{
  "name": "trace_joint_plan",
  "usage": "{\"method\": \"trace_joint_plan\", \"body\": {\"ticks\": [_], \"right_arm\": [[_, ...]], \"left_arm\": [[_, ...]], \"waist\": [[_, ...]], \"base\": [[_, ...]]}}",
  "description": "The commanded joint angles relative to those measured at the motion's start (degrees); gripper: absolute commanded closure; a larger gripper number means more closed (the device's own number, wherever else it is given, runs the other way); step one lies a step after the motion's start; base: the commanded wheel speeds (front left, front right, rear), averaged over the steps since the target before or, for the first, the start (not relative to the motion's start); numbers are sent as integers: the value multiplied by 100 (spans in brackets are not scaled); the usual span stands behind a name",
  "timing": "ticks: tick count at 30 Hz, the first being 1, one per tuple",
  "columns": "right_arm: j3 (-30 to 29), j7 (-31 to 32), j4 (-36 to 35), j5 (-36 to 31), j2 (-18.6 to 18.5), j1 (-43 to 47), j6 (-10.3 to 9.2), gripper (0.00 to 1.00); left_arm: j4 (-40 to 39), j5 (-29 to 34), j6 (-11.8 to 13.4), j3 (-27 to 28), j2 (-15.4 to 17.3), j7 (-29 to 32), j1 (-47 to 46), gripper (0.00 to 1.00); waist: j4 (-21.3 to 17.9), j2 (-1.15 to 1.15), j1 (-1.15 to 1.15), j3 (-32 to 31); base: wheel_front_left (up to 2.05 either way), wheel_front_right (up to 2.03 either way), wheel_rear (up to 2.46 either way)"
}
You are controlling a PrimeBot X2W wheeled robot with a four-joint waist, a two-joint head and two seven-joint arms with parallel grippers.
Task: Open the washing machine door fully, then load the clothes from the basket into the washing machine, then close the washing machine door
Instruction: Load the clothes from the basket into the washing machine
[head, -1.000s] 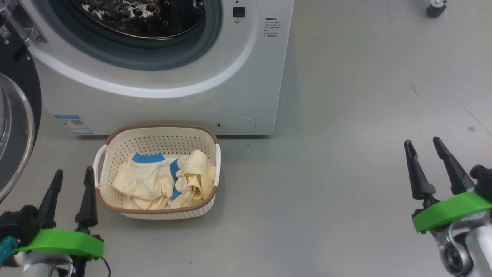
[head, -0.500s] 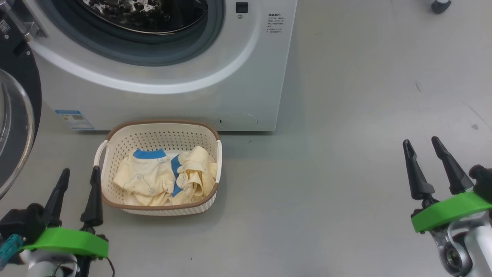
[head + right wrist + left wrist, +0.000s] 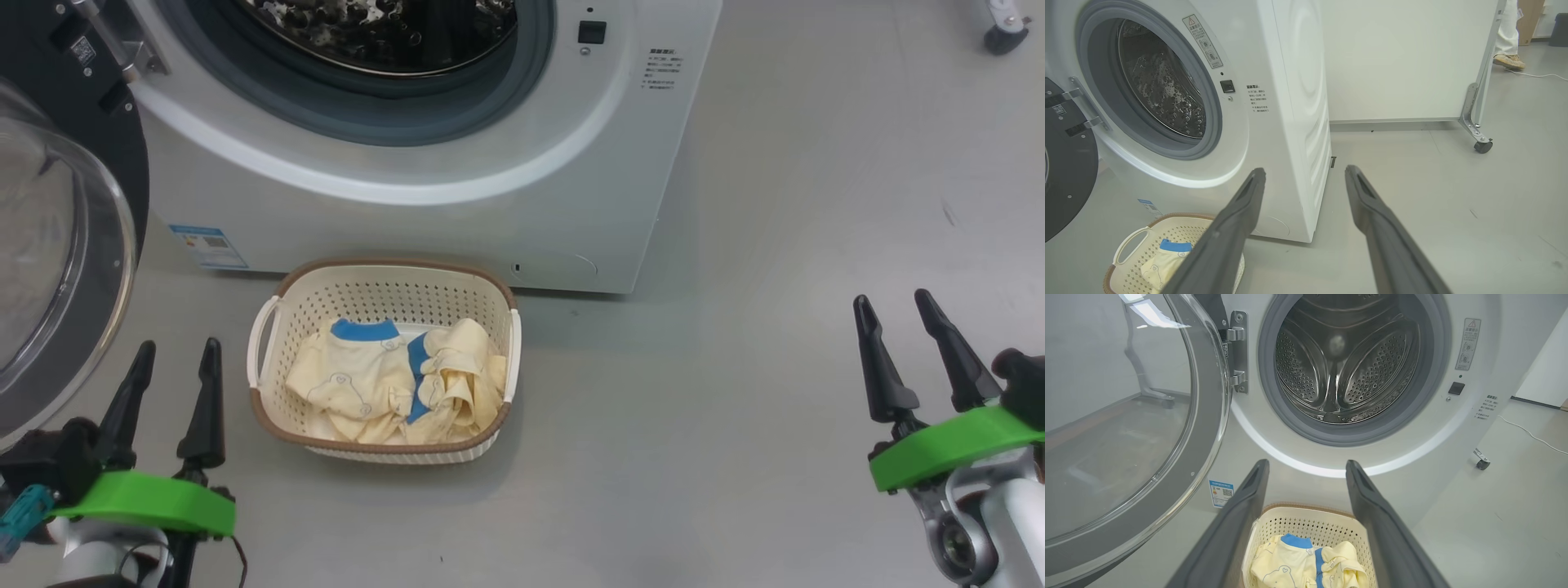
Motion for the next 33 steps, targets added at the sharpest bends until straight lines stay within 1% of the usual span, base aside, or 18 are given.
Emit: {"method": "trace_joint_plan", "body": {"ticks": [1, 9, 16, 33], "right_arm": [[76, -56, -184, -54, -78, -139, 9, 0], [117, -56, -188, -53, -81, -171, 9, 0], [126, -56, -183, -42, -70, -189, 9, 0], [130, -56, -198, -45, -45, -210, 9, 0]], "left_arm": [[-189, 45, -11, 173, 214, -38, -257, 0], [-232, -3, -11, 20, 256, -38, -312, 0], [-238, -50, -11, 92, 219, -38, -352, 0], [-152, -86, -11, 38, 120, -38, -337, 0]], "waist": [[-1, 0, 0, 3], [-10, 0, 0, 26], [-16, 0, 0, 52], [33, 0, 0, 107]], "base": [[112, -112, 0], [139, -139, 0], [104, -103, -1], [7, -7, 0]]}}
